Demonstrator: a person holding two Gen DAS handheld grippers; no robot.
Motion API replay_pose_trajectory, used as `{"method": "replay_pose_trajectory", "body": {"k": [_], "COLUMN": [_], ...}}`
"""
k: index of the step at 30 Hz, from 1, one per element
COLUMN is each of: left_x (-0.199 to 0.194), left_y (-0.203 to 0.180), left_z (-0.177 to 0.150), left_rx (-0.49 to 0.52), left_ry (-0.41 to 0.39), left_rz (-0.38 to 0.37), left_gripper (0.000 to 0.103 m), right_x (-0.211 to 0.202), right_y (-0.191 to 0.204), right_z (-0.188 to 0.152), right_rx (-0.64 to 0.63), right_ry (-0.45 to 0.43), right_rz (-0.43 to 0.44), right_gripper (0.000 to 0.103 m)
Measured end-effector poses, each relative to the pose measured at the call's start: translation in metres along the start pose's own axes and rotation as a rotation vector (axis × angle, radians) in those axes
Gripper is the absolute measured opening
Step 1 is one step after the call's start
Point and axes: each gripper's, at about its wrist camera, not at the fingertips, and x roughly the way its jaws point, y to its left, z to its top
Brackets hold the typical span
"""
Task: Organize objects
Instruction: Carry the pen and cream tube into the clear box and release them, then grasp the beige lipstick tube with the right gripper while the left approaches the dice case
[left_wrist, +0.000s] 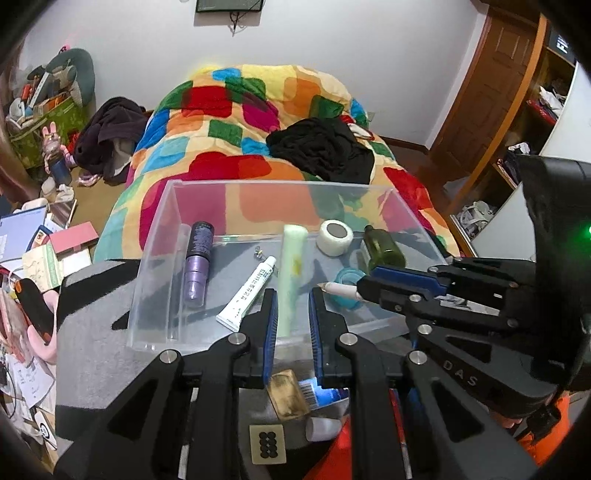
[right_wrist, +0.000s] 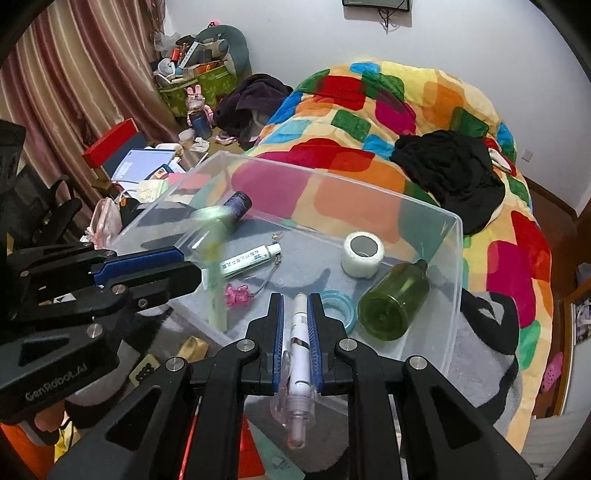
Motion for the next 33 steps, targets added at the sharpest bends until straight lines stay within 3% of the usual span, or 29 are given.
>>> {"method": "replay_pose_trajectory", "body": {"k": [4, 9, 17, 21, 25, 33], "left_x": [-0.017, -0.043, -0.068, -0.065, -0.058, -0.044], "left_y": [-0.007, -0.016, -0.020, -0.012, 0.002, 0.018], "left_z": [-0.004, -0.014, -0.040, -0.055, -0.070, -0.100], "left_rx": [0.024, 0.063, 0.102, 0.096, 0.069, 0.068], "left_ry": [-0.034, -0.088, -0.142, -0.123, -0.085, -0.017], "left_rz": [-0.008, 0.006, 0.049, 0.071, 0.084, 0.099], "left_gripper": [0.015, 0.016, 0.046, 0.050, 0.050, 0.057], "right_x": [-0.012, -0.036, -0.077, -0.091, -0.101, -0.089], "right_y": [0.003, 0.015, 0.024, 0.019, 0.006, -0.028], "right_z": [-0.002, -0.008, -0.033, -0.048, -0.065, -0.098], "right_rx": [-0.010, -0.044, -0.066, -0.054, -0.032, 0.050], "right_ry": [-0.019, -0.071, -0.170, -0.206, -0.221, -0.151], "right_rz": [0.004, -0.028, -0.072, -0.105, -0.151, -0.199], "right_gripper": [0.016, 0.030, 0.045, 0.054, 0.056, 0.058]}}
